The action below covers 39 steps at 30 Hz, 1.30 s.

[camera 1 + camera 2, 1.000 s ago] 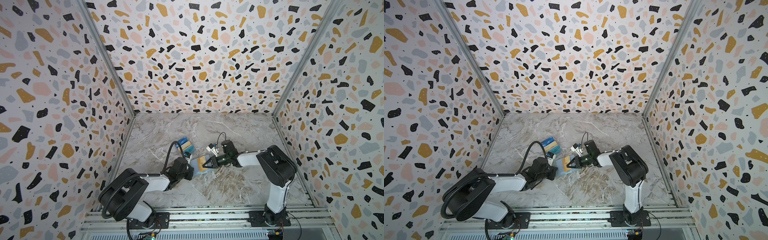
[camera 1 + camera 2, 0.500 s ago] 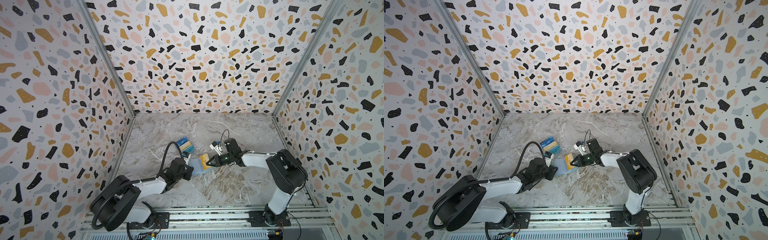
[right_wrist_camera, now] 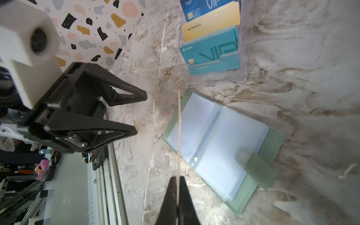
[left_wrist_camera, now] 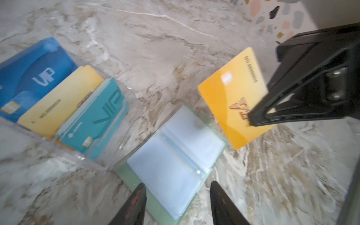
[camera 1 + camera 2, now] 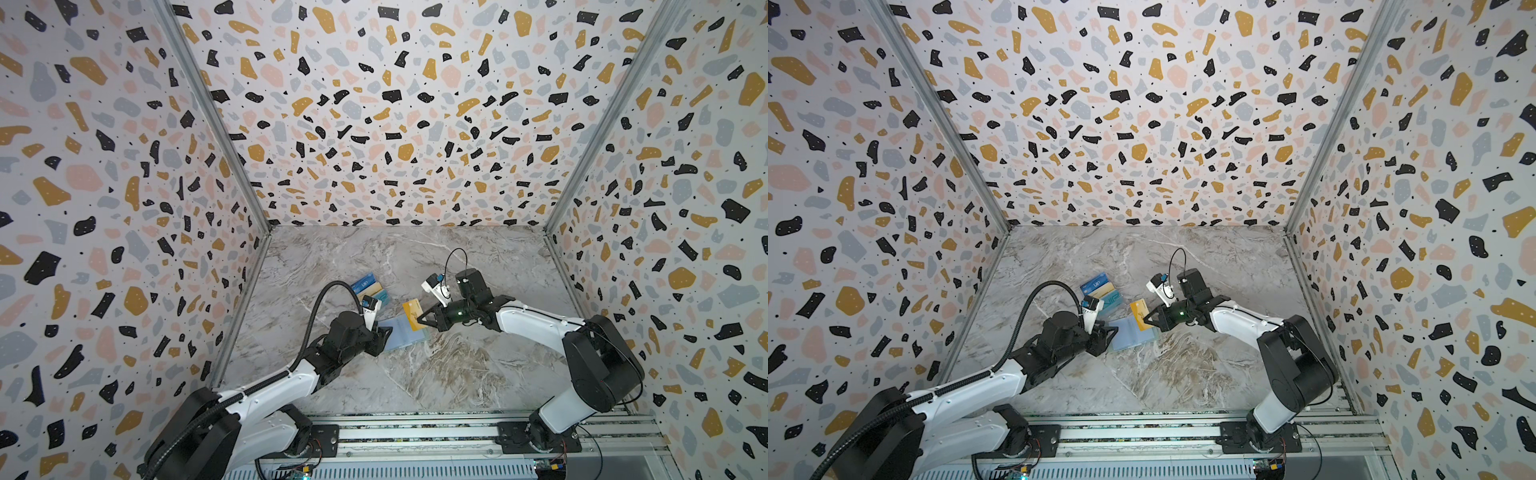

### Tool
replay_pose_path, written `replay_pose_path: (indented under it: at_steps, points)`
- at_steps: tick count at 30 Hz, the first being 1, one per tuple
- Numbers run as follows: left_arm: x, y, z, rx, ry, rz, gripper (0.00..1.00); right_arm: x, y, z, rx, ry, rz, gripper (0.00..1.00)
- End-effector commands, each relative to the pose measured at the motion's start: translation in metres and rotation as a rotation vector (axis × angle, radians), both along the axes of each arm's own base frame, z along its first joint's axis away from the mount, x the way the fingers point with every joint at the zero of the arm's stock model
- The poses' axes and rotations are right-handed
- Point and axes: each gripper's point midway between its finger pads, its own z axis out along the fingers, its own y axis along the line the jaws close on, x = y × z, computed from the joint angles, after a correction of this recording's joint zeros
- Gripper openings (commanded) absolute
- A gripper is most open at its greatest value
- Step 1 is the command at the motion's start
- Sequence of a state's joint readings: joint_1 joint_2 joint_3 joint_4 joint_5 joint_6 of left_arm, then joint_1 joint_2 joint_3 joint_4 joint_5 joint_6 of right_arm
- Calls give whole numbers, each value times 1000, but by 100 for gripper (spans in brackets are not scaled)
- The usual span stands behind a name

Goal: Take the credit cards out of the card holder

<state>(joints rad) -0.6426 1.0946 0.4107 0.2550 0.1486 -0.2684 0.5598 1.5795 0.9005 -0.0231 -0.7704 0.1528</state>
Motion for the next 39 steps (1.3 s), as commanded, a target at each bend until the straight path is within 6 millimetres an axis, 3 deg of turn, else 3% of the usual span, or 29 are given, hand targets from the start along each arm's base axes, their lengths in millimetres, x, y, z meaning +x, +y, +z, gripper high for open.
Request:
replay_pose_path:
  at_steps: [1,7,12,25,39]
  points:
    - [-14,-26,40,-108,-49,-173,55,-14,0,29,39,-84,108,3]
    - [-32,-41,81,-216,-95,-316,54,-42,5,48,112,-131,233,2]
    - [-38,-42,101,-259,-123,-357,54,-59,10,58,156,-158,309,1]
    - [-32,-28,103,-163,-106,-331,48,-75,17,59,125,-189,368,0]
    - [-69,-40,100,-184,-38,-560,31,-98,20,68,145,-232,473,0]
